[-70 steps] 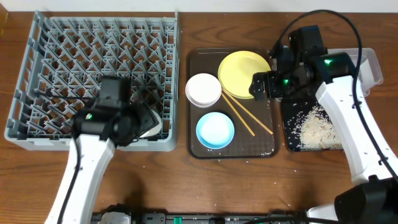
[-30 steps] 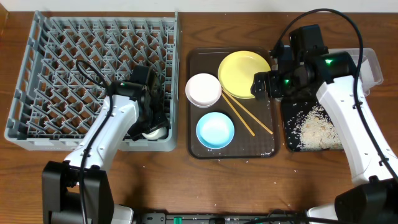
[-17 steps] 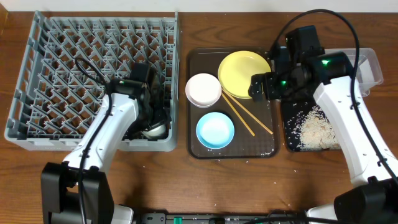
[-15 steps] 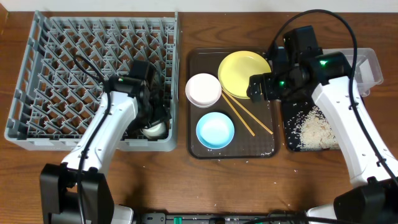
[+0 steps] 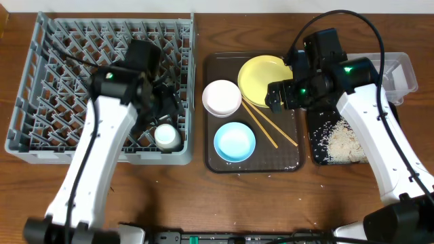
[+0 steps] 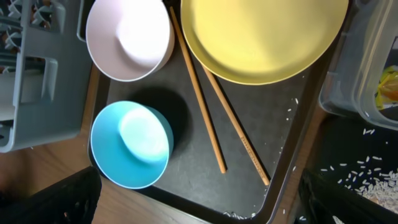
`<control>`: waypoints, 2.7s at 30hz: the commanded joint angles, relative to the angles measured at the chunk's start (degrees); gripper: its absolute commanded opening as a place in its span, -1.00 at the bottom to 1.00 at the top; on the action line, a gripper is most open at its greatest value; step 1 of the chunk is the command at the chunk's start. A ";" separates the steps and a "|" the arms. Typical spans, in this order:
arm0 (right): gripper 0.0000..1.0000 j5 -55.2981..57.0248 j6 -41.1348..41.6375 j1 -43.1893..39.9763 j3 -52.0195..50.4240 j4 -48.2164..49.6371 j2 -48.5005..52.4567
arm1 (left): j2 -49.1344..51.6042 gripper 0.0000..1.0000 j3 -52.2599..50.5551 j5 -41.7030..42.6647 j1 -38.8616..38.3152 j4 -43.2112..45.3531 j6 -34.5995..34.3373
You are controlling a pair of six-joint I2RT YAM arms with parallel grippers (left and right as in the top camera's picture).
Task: Sort waste into correct bins and load items into the dishwasher
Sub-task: 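Open the left gripper and withdraw it toward the blue bowl, then lower the left gripper onto the blue bowl rim and grasp it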
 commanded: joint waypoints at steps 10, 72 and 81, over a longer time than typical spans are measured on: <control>0.98 -0.09 2.05 0.35 0.85 2.10 -0.79 | -14.69 0.68 1.79 0.70 -12.59 -1.22 1.60; 0.98 2.29 9.55 -6.97 0.70 1.42 -0.76 | 17.73 0.14 -1.51 -4.17 -25.83 9.27 11.37; 0.98 2.91 9.55 -6.99 0.70 1.18 -0.76 | 17.75 0.13 -6.16 -4.50 -25.73 16.31 10.71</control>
